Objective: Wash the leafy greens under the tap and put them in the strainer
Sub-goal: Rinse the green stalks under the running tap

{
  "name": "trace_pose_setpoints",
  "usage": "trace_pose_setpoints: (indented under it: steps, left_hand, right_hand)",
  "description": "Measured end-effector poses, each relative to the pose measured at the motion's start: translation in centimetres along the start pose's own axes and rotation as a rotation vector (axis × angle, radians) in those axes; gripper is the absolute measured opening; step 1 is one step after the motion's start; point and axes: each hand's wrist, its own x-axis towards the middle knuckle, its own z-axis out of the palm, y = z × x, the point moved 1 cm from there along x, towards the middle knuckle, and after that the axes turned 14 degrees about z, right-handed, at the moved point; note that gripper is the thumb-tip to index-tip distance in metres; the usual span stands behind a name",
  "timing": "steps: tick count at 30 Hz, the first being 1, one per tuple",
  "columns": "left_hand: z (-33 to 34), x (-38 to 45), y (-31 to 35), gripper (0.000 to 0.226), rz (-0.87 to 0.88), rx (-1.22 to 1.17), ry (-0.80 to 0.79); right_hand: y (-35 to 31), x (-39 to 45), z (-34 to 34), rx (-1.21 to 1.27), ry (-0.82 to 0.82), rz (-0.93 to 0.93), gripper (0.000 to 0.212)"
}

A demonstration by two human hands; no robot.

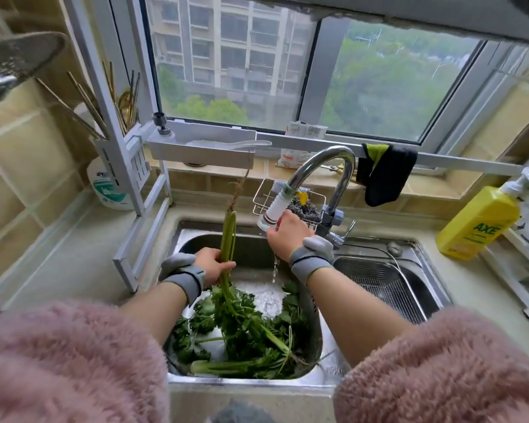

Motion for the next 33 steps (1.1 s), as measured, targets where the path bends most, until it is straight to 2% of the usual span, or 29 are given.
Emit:
trace_pose_setpoints:
  steps: [4, 10, 13, 16, 20, 24, 27, 33]
  left_hand:
    - [-0.5, 0.1, 0.0, 0.011, 0.006, -0.024, 0.012]
    - [-0.9, 0.5, 0.3, 0.012, 0.028, -0.006, -0.009]
    - [-0.8, 0.8, -0.2, 0.011, 0.042, 0.024, -0.033]
    - [-0.6, 0.8, -0.5, 0.008, 0.05, 0.03, -0.057]
    - [-0.1, 0.7, -1.0, 0.006, 0.043, 0.002, -0.068]
    - [0.9, 0.8, -1.7, 0.002, -0.001, -0.001, -0.135]
    - [1.7, 0.7, -2.3, 0.004, -0.052, -0.011, -0.179]
    - [4.3, -0.7, -3.8, 0.009, -0.17, 0.02, -0.294]
  right_hand:
    - [-2.7, 1.9, 0.1, -0.039, -0.098, 0.023, 0.023]
    - [-4.4, 3.5, 0.3, -0.119, -0.136, 0.019, 0.016]
    - [-3.6, 3.3, 0.7, -0.048, -0.133, 0.004, 0.026]
    - [-1.8, 2.7, 0.2, 0.023, -0.168, 0.039, 0.02]
    - [1.5, 2.0, 0.6, 0.107, -0.191, 0.122, 0.024]
    - [5.1, 1.1, 2.6, 0.167, -0.331, 0.18, 0.023]
    - [6.5, -0.1, 4.4, 0.285, -0.509, 0.16, 0.022]
    - [6.4, -1.9, 4.5, 0.576, -0.767, 0.034, 0.025]
